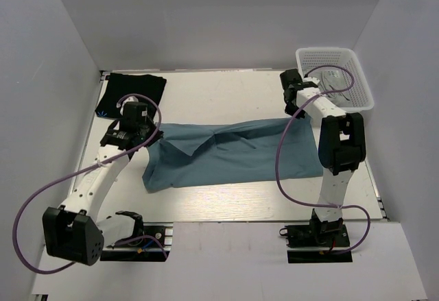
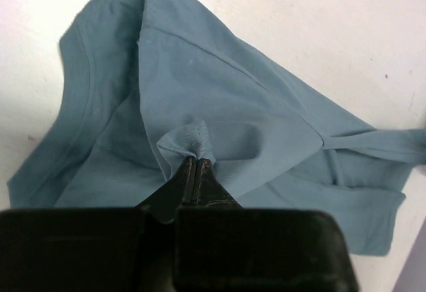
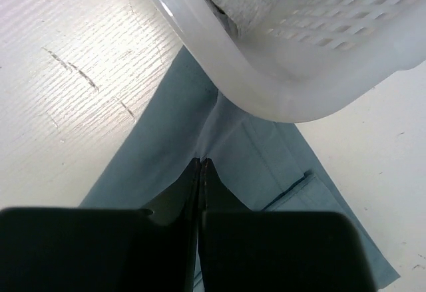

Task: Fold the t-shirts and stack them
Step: Fold the other side of the tshirt into a rectangle

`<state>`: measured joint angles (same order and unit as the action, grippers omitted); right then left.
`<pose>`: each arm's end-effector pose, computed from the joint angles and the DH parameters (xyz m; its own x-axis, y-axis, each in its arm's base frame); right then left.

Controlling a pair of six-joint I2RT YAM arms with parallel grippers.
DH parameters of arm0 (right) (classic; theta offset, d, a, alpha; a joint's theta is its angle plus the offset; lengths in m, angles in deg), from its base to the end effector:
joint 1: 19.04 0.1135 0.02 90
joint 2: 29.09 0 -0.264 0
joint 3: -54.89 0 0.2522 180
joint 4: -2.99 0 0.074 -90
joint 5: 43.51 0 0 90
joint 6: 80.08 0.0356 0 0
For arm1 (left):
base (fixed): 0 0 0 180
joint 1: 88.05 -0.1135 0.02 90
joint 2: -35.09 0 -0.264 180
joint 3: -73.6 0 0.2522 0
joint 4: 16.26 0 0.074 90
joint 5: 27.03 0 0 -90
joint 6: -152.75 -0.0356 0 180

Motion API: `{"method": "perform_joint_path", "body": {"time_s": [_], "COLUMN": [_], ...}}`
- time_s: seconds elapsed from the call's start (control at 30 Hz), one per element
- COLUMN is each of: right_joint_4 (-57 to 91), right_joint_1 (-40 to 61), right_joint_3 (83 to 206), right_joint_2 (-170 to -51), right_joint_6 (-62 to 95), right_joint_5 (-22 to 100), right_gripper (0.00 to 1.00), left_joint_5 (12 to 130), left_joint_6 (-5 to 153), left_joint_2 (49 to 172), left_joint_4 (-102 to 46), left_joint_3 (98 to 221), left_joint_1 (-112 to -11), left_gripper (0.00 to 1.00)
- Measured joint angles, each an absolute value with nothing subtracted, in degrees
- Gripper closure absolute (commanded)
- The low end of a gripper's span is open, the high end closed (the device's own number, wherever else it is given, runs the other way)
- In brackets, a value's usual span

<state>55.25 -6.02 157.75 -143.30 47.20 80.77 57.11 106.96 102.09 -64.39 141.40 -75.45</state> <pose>0.4152 0.0754 0.2120 -0.6595 0.3612 -0.6593 0.5746 0.8077 -0.1322 0.2381 -0.0495 0.2796 -0.6186 -0.5725 -0.5382 -0.3932 0.8185 -0.4188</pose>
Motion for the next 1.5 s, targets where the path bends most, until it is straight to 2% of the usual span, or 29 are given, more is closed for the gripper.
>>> {"method": "perform_joint_path", "body": {"time_s": [0.23,0.27,0.33,0.37,0.43,0.47,0.5,0.53,0.67,0.8,0.83,0.87,0.9,1.13,1.27,1.4,1.5], "right_joint_4": [54.9,54.9,54.8,55.0,55.9,56.5,57.3,58.0,61.5,63.7,64.1,64.6,65.1,62.7,56.4,51.2,49.5], "right_joint_1": [-5.9,-5.9,-5.9,-5.9,-5.9,-5.9,-5.9,-6.0,-6.3,-6.6,-6.6,-6.7,-6.7,-6.9,-7.0,-7.0,-7.0], "right_joint_3": [156.2,155.6,154.1,153.4,151.9,151.2,150.6,150.2,150.6,151.5,151.6,151.6,151.6,147.7,143.0,142.5,142.8], "right_joint_2": [-142.7,-142.7,-142.7,-142.7,-142.7,-142.7,-142.7,-142.7,-142.7,-142.7,-142.7,-142.7,-142.7,-139.3,-134.8,-133.9,-135.2], "right_joint_6": [45.5,45.4,45.5,45.7,47.5,48.7,49.8,50.5,53.2,54.7,54.9,55.1,55.4,54.1,50.1,48.5,48.6], "right_joint_5": [80.4,80.4,80.4,80.6,81.5,82.1,82.8,83.5,85.8,87.3,87.7,88.0,88.4,87.9,83.9,80.7,79.0], "right_gripper": [1.0,1.0,1.0,1.0,0.91,0.86,0.8,0.7,0.68,0.68,0.71,0.79,0.79,0.54,0.53,0.41,0.4], "left_joint_5": [59.1,59.3,59.8,60.1,60.6,60.7,60.6,60.6,60.2,60.9,60.9,61.0,61.0,63.7,65.9,67.6,67.5], "left_joint_6": [108.4,108.5,108.7,108.5,108.1,107.9,107.7,107.5,107.8,107.8,107.8,107.8,107.8,107.8,107.1,106.3,106.1], "left_joint_2": [99.9,99.9,100.5,101.2,102.9,103.5,104.1,104.3,104.4,105.8,107.0,108.3,109.8,119.9,128.0,133.3,135.6], "left_joint_4": [-67.5,-68.0,-69.4,-70.2,-71.9,-72.6,-73.4,-74.0,-75.4,-73.7,-72.8,-72.1,-70.8,-59.4,-53.6,-51.5,-50.5], "left_joint_3": [137.5,136.0,133.1,131.9,130.3,129.8,129.3,129.0,129.1,131.5,133.3,135.3,137.1,143.8,144.1,145.4,147.4], "left_joint_1": [-75.4,-75.4,-75.4,-75.4,-75.4,-75.4,-75.4,-75.4,-75.4,-75.4,-75.4,-75.4,-75.4,-75.1,-75.1,-75.2,-75.1], "left_gripper": [1.0,0.81,0.74,0.62,0.42,0.12,0.0,0.0,0.0,0.0,0.0,0.0,0.0,0.0,0.0,0.0,0.0]}}
